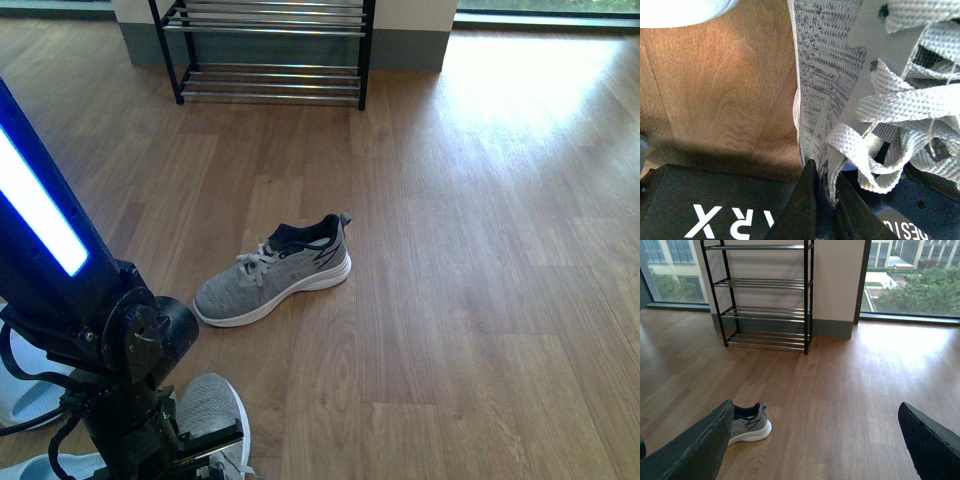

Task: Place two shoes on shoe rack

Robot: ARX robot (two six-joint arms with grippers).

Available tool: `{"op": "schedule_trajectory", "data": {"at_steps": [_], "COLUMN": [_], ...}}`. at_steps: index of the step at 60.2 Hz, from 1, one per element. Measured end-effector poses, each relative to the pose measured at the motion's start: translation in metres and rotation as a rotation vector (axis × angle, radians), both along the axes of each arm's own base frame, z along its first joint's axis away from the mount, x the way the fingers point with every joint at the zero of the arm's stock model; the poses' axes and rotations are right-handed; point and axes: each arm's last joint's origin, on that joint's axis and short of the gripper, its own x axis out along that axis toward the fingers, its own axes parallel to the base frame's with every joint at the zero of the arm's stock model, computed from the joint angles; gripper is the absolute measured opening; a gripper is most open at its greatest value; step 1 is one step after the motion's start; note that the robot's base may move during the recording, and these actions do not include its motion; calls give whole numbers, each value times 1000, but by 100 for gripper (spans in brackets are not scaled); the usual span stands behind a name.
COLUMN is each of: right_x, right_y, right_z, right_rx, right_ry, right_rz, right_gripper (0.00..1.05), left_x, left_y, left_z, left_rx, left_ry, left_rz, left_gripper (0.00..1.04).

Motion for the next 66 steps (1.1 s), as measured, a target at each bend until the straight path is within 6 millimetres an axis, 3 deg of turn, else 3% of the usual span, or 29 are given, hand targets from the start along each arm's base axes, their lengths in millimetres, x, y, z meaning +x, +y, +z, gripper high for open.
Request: {"op": "schedule_trajectory", "data": {"at_steps": [15,22,33,50,66], "right_x": [0,0,0,0,0], "right_y": [0,0,0,0,0], "right_z": [0,0,0,0,0], "right_rx": [0,0,0,0,0], "right_ry": [0,0,0,0,0], "right_rz": [0,0,0,0,0], "right_gripper": [95,95,95,95,95], "left_x": [-1,7,17,23,-9], "left_y": [-1,-9,-9,16,34], "left_z": [5,23,64,144,225], "left_rx": [53,92,124,222,372], "left_ry": [-40,-131,-269,-515,-791], "left_rz": [-25,-58,-69,-55,-86], "left_gripper": [2,2,2,2,2]}}
